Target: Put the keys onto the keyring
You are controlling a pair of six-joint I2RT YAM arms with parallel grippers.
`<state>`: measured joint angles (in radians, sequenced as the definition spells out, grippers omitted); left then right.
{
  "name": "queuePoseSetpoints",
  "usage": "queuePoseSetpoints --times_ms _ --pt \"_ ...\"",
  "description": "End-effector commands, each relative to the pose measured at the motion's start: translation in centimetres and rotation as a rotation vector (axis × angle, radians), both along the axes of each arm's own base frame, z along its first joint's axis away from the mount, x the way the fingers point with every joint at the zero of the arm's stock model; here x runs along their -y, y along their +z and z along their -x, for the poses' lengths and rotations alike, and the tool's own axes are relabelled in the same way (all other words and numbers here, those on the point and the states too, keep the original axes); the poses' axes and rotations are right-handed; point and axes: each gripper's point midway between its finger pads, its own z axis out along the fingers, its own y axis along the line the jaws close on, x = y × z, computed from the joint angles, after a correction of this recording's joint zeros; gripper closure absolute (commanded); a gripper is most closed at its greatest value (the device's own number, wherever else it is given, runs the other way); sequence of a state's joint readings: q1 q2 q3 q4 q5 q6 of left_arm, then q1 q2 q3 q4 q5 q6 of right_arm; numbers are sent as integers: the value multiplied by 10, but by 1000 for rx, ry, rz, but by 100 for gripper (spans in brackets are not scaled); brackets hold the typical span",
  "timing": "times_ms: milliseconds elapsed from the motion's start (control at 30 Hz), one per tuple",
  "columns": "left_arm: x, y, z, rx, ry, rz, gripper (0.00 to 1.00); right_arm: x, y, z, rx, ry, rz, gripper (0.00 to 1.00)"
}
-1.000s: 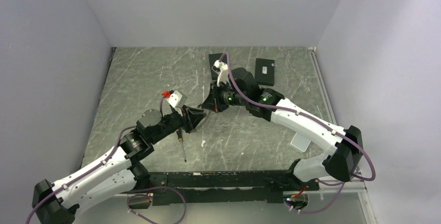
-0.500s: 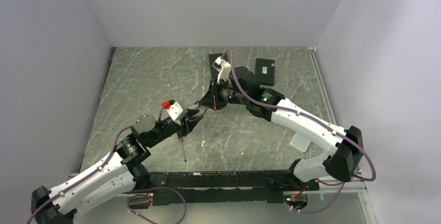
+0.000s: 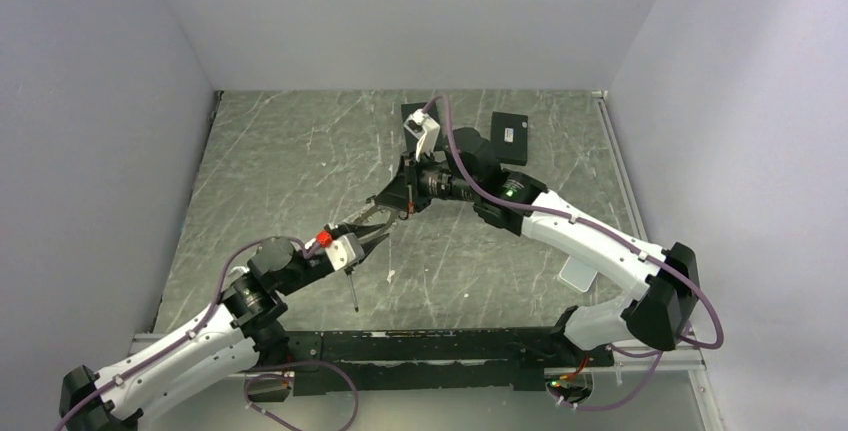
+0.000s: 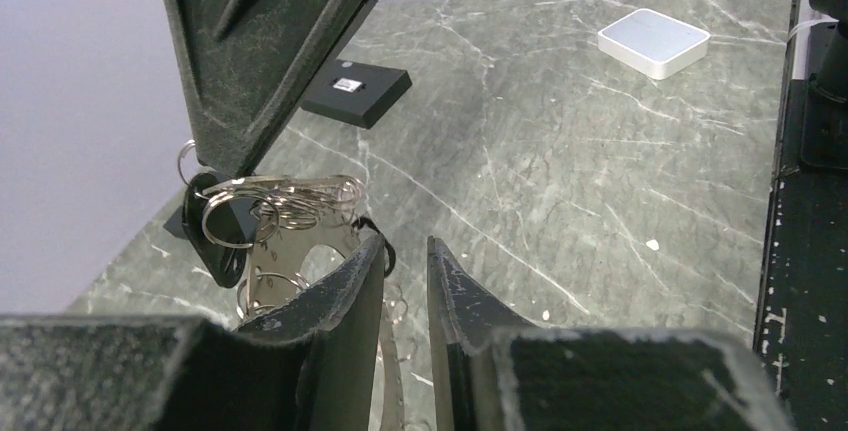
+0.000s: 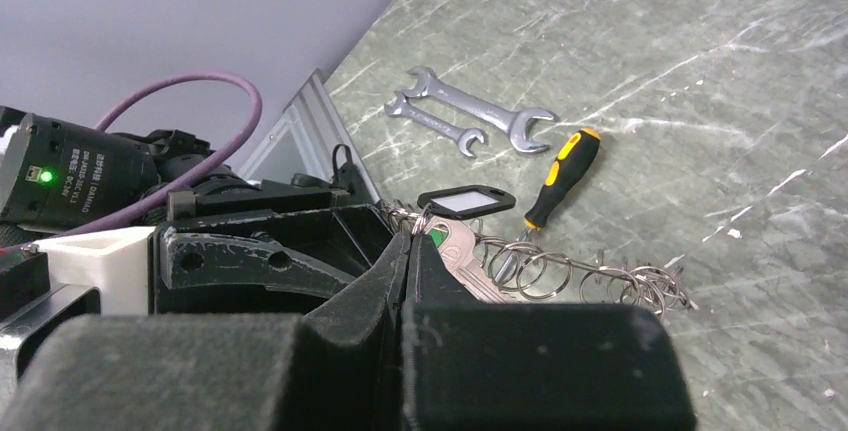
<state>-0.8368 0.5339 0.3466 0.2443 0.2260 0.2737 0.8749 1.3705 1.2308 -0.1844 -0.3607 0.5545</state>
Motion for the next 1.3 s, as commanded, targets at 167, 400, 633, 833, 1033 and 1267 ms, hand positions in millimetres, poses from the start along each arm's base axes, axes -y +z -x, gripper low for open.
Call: queuePoseSetpoints --times_ms 167,400,633,833,1033,1267 --pt "-6 32 2 115 11 6 69 4 37 5 70 7 -114 100" --pt "-18 48 -4 144 84 71 65 5 37 7 71 12 -121 100" --pt "-11 50 -6 152 72 107 66 4 37 9 61 16 -132 100" --pt "-9 51 -12 161 86 120 70 4 39 11 58 23 -142 100" --pt "-11 49 -20 143 130 121 73 4 43 11 63 27 -151 100" --pt "-17 47 -25 126 176 129 76 4 45 12 65 26 -156 100"
